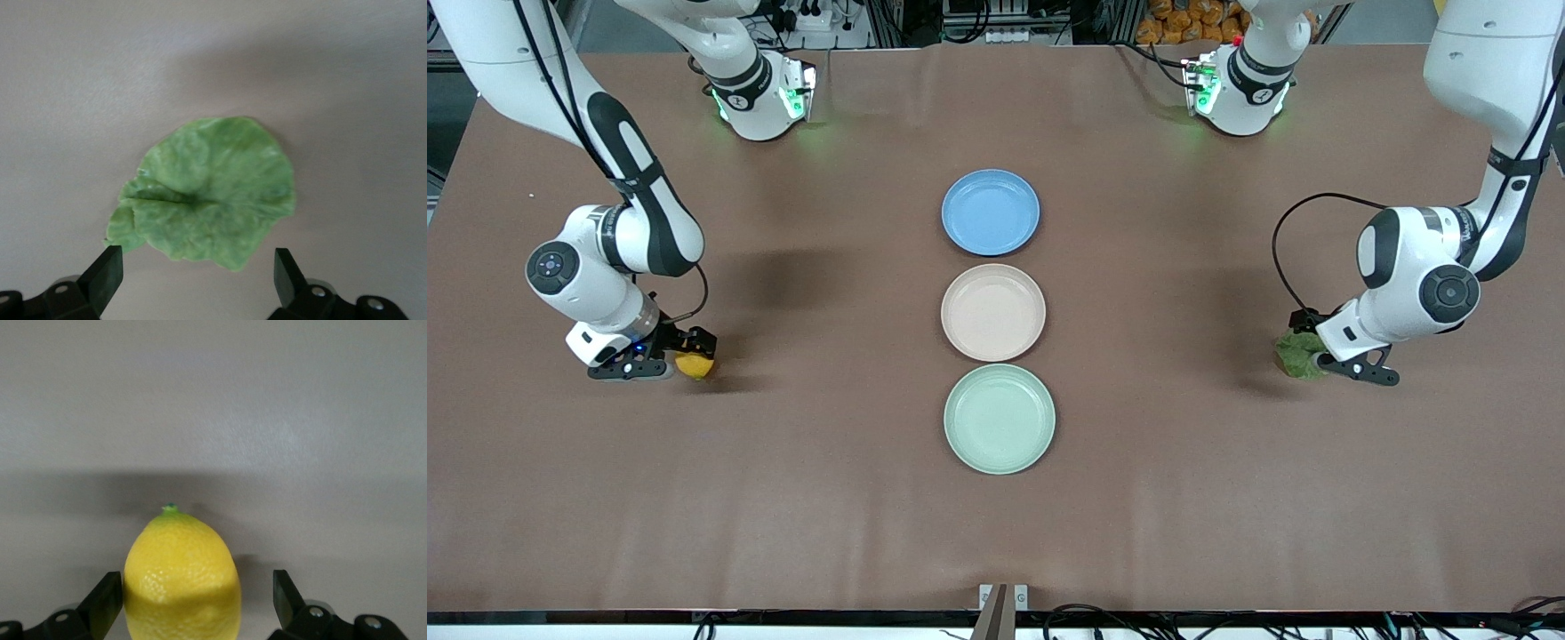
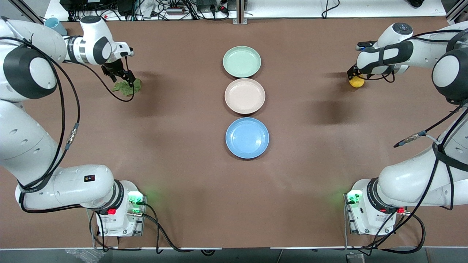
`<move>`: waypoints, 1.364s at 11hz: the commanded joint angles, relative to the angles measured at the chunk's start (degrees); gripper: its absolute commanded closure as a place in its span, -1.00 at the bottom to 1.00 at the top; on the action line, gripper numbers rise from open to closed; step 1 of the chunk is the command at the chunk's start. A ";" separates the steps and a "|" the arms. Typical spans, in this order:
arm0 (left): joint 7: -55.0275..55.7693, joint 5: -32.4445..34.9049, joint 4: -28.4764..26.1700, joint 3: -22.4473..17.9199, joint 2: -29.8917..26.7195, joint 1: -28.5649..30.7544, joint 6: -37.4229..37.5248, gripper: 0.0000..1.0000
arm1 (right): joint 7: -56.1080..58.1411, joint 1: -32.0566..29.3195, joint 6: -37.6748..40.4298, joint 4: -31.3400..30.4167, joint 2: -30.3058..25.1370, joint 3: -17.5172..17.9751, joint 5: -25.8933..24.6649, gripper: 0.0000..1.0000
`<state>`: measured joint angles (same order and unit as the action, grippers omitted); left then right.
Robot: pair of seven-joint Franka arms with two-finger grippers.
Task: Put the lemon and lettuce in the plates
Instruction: 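Close the right gripper on the lemon while the left gripper grasps the lettuce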
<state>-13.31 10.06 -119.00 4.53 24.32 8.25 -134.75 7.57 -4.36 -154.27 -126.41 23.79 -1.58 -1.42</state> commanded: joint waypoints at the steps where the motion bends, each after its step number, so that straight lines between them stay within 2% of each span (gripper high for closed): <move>1: -0.49 1.46 1.40 0.40 2.39 1.59 -0.69 -1.00 | -0.45 -1.35 -2.08 -1.20 0.64 0.62 -0.69 -0.98; 2: -0.49 1.46 1.84 0.40 3.96 1.59 -0.95 -1.00 | -0.53 -1.26 -2.08 -1.20 0.91 0.70 -0.69 -0.52; 3: -0.49 1.46 2.01 0.40 5.37 1.59 -2.70 -1.00 | -1.06 -1.00 -1.91 -1.12 0.82 0.70 -0.61 0.13; 4: -0.40 1.46 1.93 0.40 6.25 1.68 -4.02 -0.96 | -2.46 -0.65 -1.47 -0.94 0.56 0.79 -0.61 0.64; 5: -0.40 1.37 2.01 0.40 6.52 2.20 -4.47 -0.14 | -3.17 0.05 -1.21 -0.76 0.12 0.88 -0.61 0.93; 6: -0.31 0.94 2.28 0.48 6.70 2.90 -4.47 0.69 | -4.04 0.40 -0.68 -0.50 -0.66 1.05 -0.61 1.00; 7: -0.31 0.84 2.71 0.48 6.70 2.73 -4.47 1.00 | -4.49 0.49 1.59 0.02 -2.24 1.66 -0.52 1.00; 10: 0.21 1.11 3.16 0.48 6.44 2.30 -4.47 1.00 | -13.42 2.33 19.30 5.46 -9.35 4.92 0.00 1.00; 11: 0.48 1.11 3.51 0.66 6.18 2.21 -4.47 1.00 | -17.81 3.12 22.41 6.78 -10.42 6.84 0.10 1.00; 13: 2.57 0.41 4.12 1.27 4.87 2.20 -4.38 1.00 | -29.48 5.49 23.84 7.76 -12.00 11.49 0.10 1.00; 15: 10.63 -2.48 6.66 5.56 3.98 2.21 -3.16 1.00 | -38.90 9.26 24.20 7.94 -12.10 14.05 0.10 1.00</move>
<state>-10.24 9.89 -114.89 6.00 29.63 10.48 -139.17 -21.54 1.82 -130.56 -118.27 12.27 9.76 -1.22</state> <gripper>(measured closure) 0.965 0.278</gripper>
